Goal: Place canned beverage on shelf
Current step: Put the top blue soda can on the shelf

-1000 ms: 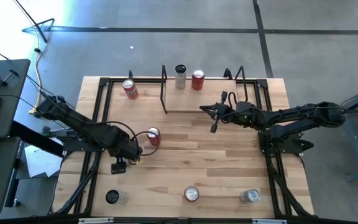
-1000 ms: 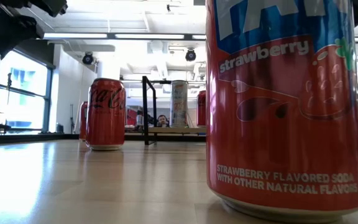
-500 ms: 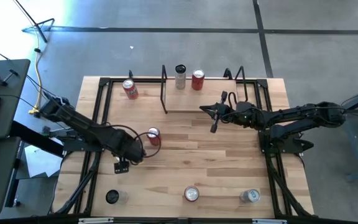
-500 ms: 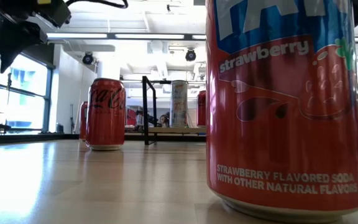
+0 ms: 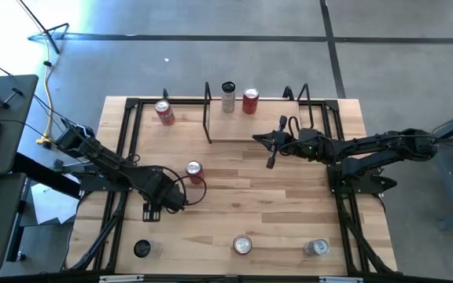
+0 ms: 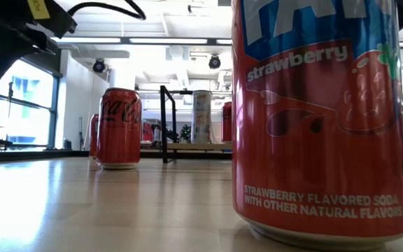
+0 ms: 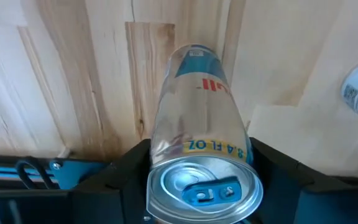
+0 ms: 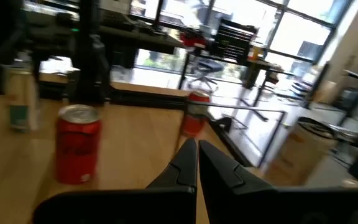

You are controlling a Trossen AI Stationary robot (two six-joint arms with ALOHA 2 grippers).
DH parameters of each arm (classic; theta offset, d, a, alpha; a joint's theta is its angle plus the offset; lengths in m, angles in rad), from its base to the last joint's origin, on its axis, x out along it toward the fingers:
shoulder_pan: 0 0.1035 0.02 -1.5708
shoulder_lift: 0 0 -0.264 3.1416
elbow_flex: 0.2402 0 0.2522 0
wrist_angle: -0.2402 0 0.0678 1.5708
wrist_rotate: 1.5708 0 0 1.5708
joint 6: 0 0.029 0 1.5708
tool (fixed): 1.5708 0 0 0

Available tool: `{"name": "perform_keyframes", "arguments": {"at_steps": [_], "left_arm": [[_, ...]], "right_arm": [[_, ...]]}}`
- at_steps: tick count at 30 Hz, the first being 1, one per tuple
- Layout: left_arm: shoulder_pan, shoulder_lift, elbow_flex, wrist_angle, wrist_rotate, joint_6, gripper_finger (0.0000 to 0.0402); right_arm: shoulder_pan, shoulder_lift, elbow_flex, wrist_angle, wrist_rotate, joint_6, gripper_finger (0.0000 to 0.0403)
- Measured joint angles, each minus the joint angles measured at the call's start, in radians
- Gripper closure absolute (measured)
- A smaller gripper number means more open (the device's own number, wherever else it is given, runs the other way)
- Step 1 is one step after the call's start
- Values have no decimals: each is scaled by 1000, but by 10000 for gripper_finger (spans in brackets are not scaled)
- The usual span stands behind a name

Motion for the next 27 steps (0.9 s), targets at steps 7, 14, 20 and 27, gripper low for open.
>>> {"name": "perform_keyframes", "arguments": {"at_steps": [7,14,20,27], "left_arm": [[76,2,97,2,15,81,196],[169,90,255,-36,15,181,196],[241,286,485,-150,-31,393,196],[321,463,739,-175,-53,545,196]], "right_arm": [[8,-21,51,-159,-109,127,402],[109,-18,85,-254,-99,165,381],[198,-19,86,-323,-67,200,368],[319,-25,86,-448,176,217,384]]}}
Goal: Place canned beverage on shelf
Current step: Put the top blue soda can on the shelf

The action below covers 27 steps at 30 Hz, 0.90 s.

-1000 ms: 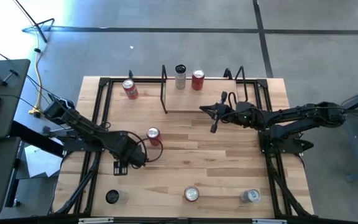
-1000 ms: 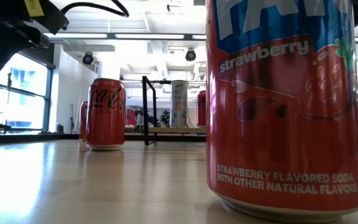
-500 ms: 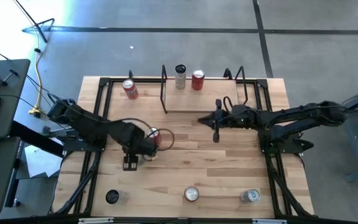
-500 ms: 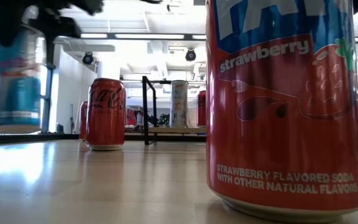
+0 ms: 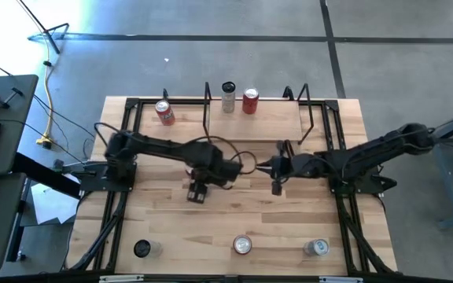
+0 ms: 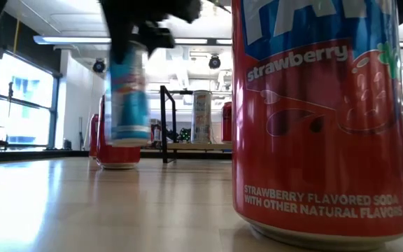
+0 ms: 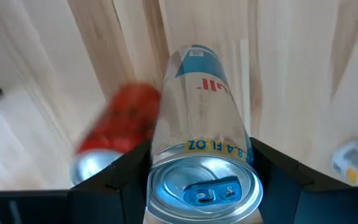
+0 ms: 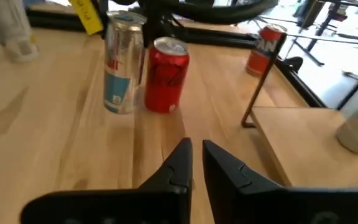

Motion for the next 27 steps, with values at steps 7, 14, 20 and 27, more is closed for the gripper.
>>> {"name": "perform_keyframes", "arguments": {"at_steps": [7,14,20,27], "left_arm": [[44,113,136,8,-74,129,196],[90,192,146,28,-102,172,196],[94,206,149,26,-112,181,196],[92,201,148,64,-107,157,114]], "right_arm": [[87,-9,-15,-27,12,51,399],[129,-7,-113,114,39,114,402],[133,-7,-138,155,51,121,402],[134,-7,-138,157,51,125,402]]}}
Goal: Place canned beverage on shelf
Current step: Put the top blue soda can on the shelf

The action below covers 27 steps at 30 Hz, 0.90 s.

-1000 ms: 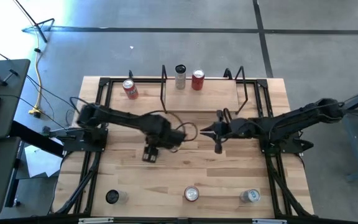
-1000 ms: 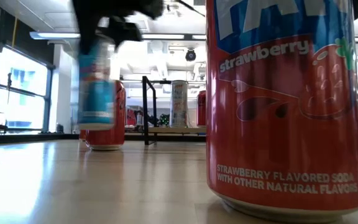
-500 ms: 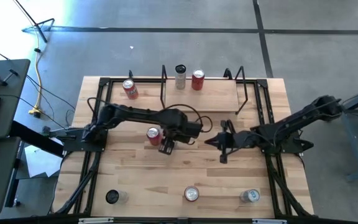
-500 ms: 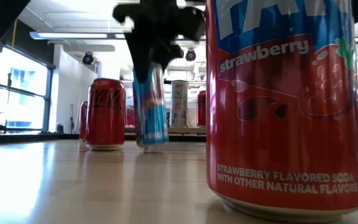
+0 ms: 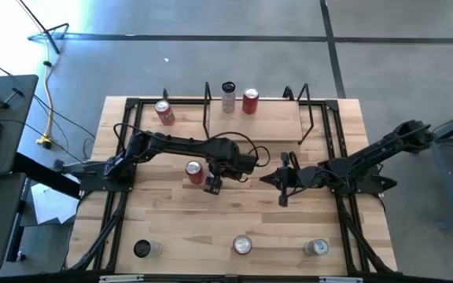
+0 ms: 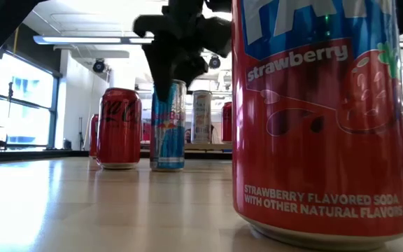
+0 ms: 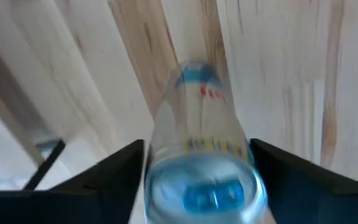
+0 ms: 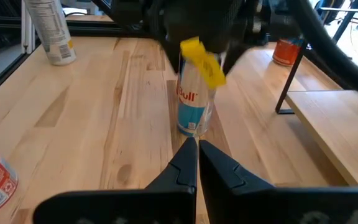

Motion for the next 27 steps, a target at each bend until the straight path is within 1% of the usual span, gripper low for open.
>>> {"name": "perform_keyframes", "arguments": {"at_steps": [2,4,10,13,17,21,24,27], "left_arm": [[0,4,6,-3,2,-3,84],[-3,1,23,-13,1,-3,68],[-8,0,87,-17,1,-3,58],[-8,0,132,-47,1,-3,57],[-8,-6,180,-62,2,-28,56],[-4,-78,175,-65,15,-66,58],[-3,-156,122,-51,12,-110,70],[-4,-285,-1,29,3,-160,87]], "right_arm": [[0,0,0,0,0,8,402],[0,0,0,1,0,15,402],[0,0,0,1,3,19,402],[0,0,0,1,3,22,392],[-5,0,0,2,3,30,349],[-31,1,0,4,-11,30,295],[-63,3,0,30,-40,30,258],[-102,17,0,95,-76,30,222]]}}
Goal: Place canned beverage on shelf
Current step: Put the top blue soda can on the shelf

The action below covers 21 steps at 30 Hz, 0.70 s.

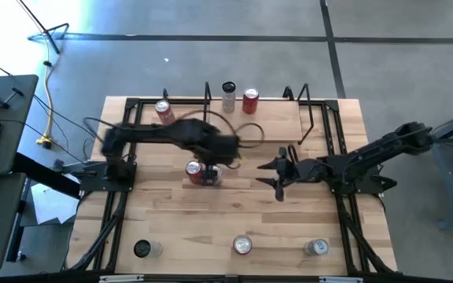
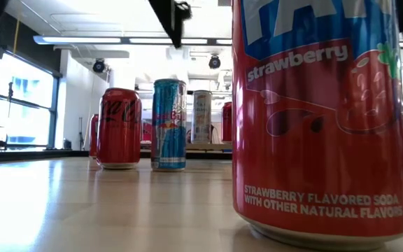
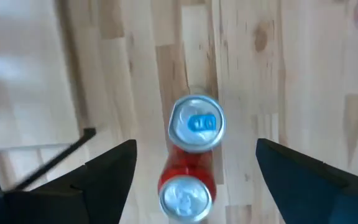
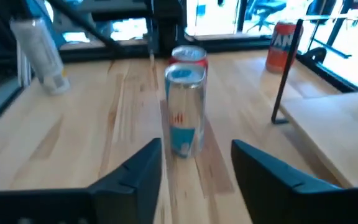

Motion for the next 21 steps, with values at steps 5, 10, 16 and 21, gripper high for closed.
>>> {"name": "perform_keyframes", "arguments": {"at_steps": [5,10,16,21], "left_arm": [[-18,-323,-436,338,-9,-73,119],[-45,-674,-929,753,-49,-143,148],[-80,-1012,-1382,1278,-85,-151,172],[-86,-1196,-1603,1544,-131,-83,184]], "right_arm": [[-76,98,1,166,-92,0,170],[-158,236,93,197,-216,52,136],[-209,414,301,60,-292,59,116],[-214,530,485,-140,-259,26,115]]}}
